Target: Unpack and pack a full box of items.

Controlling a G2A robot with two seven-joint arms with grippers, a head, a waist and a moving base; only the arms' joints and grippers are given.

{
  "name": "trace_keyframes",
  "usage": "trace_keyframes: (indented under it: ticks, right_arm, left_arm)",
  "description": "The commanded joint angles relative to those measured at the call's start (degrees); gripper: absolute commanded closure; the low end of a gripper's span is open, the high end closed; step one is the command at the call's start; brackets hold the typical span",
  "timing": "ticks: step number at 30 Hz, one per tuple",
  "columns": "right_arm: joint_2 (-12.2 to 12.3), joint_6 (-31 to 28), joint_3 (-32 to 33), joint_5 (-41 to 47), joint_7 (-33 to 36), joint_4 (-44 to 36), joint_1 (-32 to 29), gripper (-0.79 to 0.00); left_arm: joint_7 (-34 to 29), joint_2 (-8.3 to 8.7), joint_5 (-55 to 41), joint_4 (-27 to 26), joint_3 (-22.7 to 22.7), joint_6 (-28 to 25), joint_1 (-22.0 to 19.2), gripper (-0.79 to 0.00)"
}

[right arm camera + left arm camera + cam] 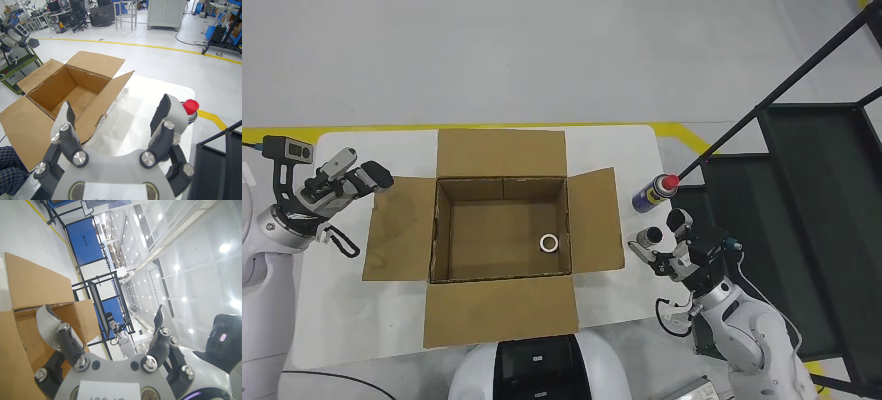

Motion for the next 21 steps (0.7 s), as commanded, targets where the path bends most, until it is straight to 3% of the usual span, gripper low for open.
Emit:
trace_keyframes:
  ticks: [1,4,12,21]
  right_arm:
    - [0.1,0.2,-0.9,-1.5,2.2,-0.3,0.8,-0.785]
    - [0.5,-1.5,-3.5,-6.6,8.8,-4.3,2.6,-0.785]
    - [1.1,-3.8,-16.9,-11.6,38.5,-11.7,15.2,-0.785]
    - [-0.3,-1.0,-36.9,-9.1,65.3,-0.9,37.5,-0.785]
  left_arm:
    - [0.0,0.0,0.0,0.0,0.0,0.0,0.0,-0.785]
    - [0.0,0.0,0.0,0.0,0.0,0.0,0.0,-0.785]
    - [0.0,0.0,0.0,0.0,0.0,0.0,0.0,-0.785]
    - [0.0,0.0,0.0,0.0,0.0,0.0,0.0,-0.785]
